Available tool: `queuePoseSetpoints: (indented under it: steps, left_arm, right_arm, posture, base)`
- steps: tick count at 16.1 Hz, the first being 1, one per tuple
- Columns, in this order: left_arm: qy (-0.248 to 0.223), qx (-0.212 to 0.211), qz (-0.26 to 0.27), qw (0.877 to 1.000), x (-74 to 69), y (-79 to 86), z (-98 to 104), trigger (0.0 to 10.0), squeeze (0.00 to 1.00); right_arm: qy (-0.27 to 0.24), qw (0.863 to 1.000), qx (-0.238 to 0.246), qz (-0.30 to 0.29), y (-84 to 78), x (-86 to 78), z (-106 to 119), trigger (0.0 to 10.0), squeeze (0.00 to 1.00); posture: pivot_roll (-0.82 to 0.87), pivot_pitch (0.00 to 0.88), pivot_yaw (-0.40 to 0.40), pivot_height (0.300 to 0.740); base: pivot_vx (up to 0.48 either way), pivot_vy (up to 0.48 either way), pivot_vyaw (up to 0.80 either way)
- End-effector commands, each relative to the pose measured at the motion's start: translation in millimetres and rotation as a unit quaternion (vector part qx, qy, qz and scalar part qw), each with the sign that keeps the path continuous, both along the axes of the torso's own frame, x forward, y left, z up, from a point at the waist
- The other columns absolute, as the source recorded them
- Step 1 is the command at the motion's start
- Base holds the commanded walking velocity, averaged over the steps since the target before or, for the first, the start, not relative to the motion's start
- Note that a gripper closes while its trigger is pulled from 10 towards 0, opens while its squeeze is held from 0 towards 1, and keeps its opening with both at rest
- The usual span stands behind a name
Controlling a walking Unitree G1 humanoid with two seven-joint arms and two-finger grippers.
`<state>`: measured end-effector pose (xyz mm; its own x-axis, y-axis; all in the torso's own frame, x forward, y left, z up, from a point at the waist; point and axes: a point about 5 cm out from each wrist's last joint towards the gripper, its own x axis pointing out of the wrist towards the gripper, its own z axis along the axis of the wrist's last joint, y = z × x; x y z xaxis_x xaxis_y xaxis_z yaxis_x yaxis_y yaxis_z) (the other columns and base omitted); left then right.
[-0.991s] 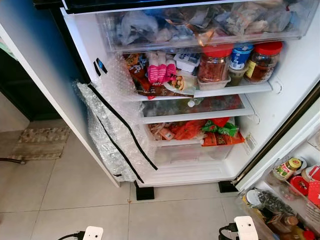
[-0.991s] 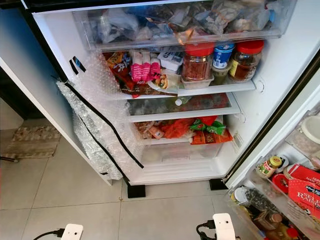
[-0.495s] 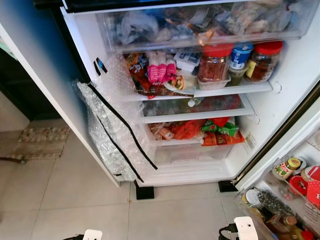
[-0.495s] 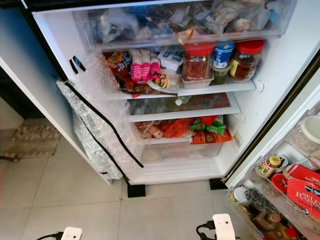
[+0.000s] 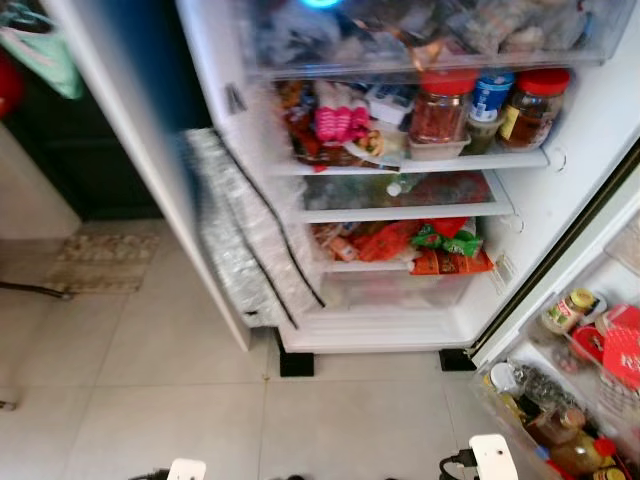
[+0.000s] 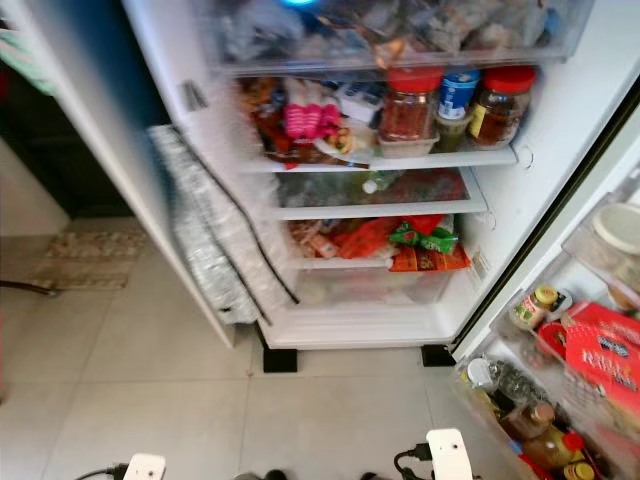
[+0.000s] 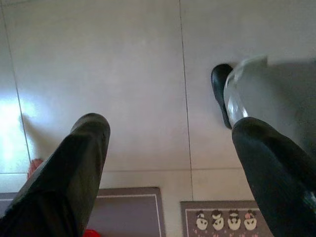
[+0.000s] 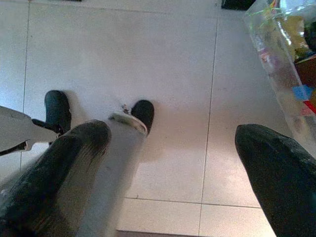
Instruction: Restocking fridge
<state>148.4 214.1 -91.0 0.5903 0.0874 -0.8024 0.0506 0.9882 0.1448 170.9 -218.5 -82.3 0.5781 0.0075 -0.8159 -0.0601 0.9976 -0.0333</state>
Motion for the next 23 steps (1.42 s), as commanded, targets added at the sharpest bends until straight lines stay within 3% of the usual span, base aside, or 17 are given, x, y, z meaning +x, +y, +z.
queuePoseSetpoints:
  steps: [1,10,23]
  left_arm:
    - [0.012,0.004,0.007,1.0,-5.6,3.9,-1.9,10.0,0.0]
    - [0.014,0.005,0.01,1.0,-6.0,5.9,-1.8,10.0,0.0]
    - [0.02,0.013,0.005,1.0,-8.8,9.0,-2.2,10.0,0.0]
  right_arm:
    - [0.016,1.0,0.005,-0.005,2.4,-8.9,-4.7,10.0,0.0]
    - [0.015,1.0,0.003,-0.004,1.5,-8.5,-4.3,10.0,0.0]
    - [0.015,1.0,0.002,-0.005,0.8,-9.1,-4.4,10.0,0.0]
  posture:
    - [0.0,0.127,0.042,0.74]
    - [-0.01,0.131,0.037,0.74]
    - [-0.01,0.142,0.035,0.74]
  base:
    - [-0.307,0.0,0.0]
    - [-0.304,0.0,0.0]
    - [0.0,0.0,0.0]
